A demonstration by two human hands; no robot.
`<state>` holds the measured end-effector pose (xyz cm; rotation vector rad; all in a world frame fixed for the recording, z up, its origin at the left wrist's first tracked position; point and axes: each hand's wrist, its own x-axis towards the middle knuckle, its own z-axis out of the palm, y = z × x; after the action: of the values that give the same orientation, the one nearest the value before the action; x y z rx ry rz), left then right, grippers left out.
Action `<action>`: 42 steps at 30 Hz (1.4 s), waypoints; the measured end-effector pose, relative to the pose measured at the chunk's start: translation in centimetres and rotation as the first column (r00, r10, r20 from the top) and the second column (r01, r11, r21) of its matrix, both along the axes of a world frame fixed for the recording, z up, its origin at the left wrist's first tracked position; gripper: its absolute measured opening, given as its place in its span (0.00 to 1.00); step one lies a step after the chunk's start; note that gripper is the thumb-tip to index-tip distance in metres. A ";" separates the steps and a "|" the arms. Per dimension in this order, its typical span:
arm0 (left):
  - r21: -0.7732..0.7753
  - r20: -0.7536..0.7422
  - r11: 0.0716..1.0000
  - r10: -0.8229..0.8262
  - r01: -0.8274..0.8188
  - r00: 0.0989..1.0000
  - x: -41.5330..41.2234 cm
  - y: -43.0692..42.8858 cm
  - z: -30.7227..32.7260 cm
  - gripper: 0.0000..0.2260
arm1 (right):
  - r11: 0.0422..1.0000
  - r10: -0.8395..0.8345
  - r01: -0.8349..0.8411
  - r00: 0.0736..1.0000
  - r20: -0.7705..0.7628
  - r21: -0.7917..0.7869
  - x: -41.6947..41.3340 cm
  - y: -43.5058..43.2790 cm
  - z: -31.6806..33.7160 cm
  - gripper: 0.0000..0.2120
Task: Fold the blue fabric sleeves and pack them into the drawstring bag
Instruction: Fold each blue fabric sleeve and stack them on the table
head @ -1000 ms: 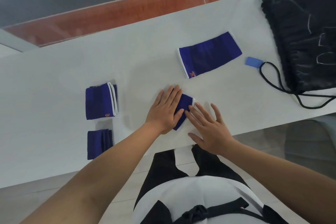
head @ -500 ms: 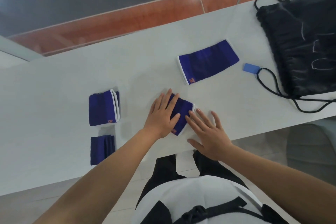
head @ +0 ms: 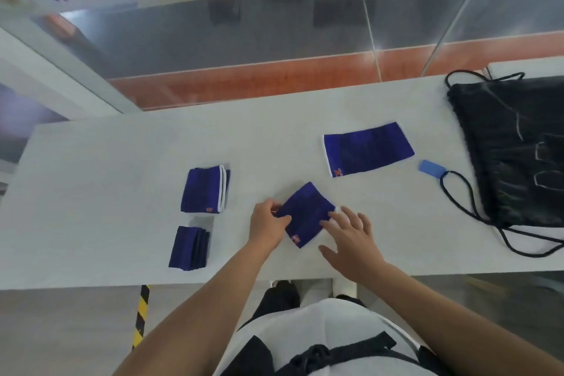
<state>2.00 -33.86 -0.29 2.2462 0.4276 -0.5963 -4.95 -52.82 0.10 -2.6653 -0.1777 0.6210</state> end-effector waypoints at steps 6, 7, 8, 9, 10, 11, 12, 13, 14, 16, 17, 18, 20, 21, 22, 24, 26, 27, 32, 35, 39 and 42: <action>-0.237 0.161 0.966 -0.063 0.101 0.985 -1.0 1.2 6.3 0.10 | 0.970 0.042 -0.085 0.981 0.189 0.227 5.3 -0.7 6.2 0.29; -0.255 0.169 0.959 -0.081 0.123 0.982 -1.3 1.6 7.1 0.11 | 0.965 0.102 -0.143 0.976 0.191 0.218 6.2 -0.4 7.2 0.27; -0.274 0.173 0.953 -0.084 0.129 0.981 -1.5 2.1 7.8 0.11 | 0.959 0.156 -0.195 0.969 0.192 0.204 7.0 0.1 8.2 0.24; -0.291 0.173 0.949 -0.070 0.119 0.982 -1.9 2.6 8.4 0.11 | 0.953 0.199 -0.235 0.962 0.187 0.192 7.6 0.6 9.1 0.20; -0.299 0.171 0.950 -0.043 0.093 0.984 -2.3 3.0 9.0 0.12 | 0.947 0.230 -0.261 0.958 0.172 0.185 8.0 1.1 9.9 0.17; -0.304 0.169 0.951 -0.010 0.062 0.986 -2.7 3.4 9.5 0.12 | 0.941 0.252 -0.278 0.956 0.151 0.193 8.2 1.6 10.5 0.14; -0.309 0.175 0.950 0.022 0.034 0.984 -3.2 3.8 9.9 0.11 | 0.933 0.270 -0.292 0.954 0.129 0.212 8.3 2.2 10.9 0.13; -0.309 0.182 0.951 0.045 0.013 0.982 -3.6 4.2 10.3 0.10 | 0.921 0.289 -0.309 0.950 0.116 0.237 8.2 2.9 11.3 0.11; -0.312 0.187 0.950 0.066 -0.004 0.980 -4.0 4.7 10.5 0.10 | 0.907 0.310 -0.329 0.944 0.113 0.262 8.2 3.6 11.5 0.11; -0.328 0.201 0.944 0.099 -0.028 0.975 -4.6 5.9 11.0 0.08 | 0.886 0.343 -0.368 0.930 0.135 0.282 8.1 5.1 11.6 0.10; -0.339 0.207 0.939 0.127 -0.050 0.970 -4.8 6.6 11.3 0.08 | 0.880 0.346 -0.380 0.924 0.162 0.287 8.1 5.9 11.6 0.08; -0.366 0.212 0.928 0.160 -0.074 0.964 -4.9 7.3 11.6 0.08 | 0.872 0.340 -0.386 0.920 0.195 0.302 8.2 6.7 11.6 0.07; -0.428 0.216 0.898 0.214 -0.105 0.953 -4.7 9.0 12.6 0.08 | 0.845 0.319 -0.394 0.914 0.250 0.362 8.7 8.2 11.8 0.04; -0.459 0.208 0.882 0.219 -0.102 0.953 -4.5 10.1 13.0 0.09 | 0.833 0.298 -0.380 0.920 0.253 0.402 9.1 9.0 12.1 0.04; -0.488 0.197 0.867 0.216 -0.095 0.956 -4.2 11.2 13.4 0.09 | 0.827 0.258 -0.340 0.937 0.235 0.447 9.5 9.8 12.6 0.04; -0.551 0.163 0.829 0.222 -0.098 0.961 -3.4 13.8 14.0 0.10 | 0.816 0.118 -0.180 0.982 0.146 0.550 10.6 11.1 13.6 0.05; -0.661 0.081 0.735 0.267 -0.149 0.960 -2.4 16.5 13.7 0.11 | 0.758 -0.042 0.031 0.999 0.002 0.652 11.9 12.6 14.1 0.07; -0.711 0.040 0.683 0.280 -0.170 0.959 -1.9 17.5 13.4 0.12 | 0.704 -0.103 0.133 0.991 -0.084 0.698 12.3 13.2 14.0 0.07; -0.696 -0.161 0.592 0.423 -0.406 0.892 2.0 21.9 9.1 0.18 | 0.458 -0.349 0.634 0.773 -0.530 0.624 12.5 18.5 9.7 0.04; -0.569 -0.181 0.716 0.371 -0.405 0.911 3.9 23.8 5.8 0.19 | 0.392 -0.448 0.798 0.601 -0.663 0.458 12.5 21.4 6.4 0.05; -0.496 -0.121 0.801 0.318 -0.335 0.940 7.2 25.7 3.5 0.16 | 0.267 -0.503 0.869 0.494 -0.709 0.416 14.5 23.9 4.7 0.08; -0.480 -0.046 0.847 0.234 -0.227 0.971 9.9 26.6 2.5 0.15 | 0.232 -0.567 0.873 0.480 -0.669 0.429 16.4 24.8 3.9 0.11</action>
<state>11.87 -7.26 2.24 1.6891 0.4742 -0.4940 11.46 -28.06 3.97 -1.4398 0.7978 0.5260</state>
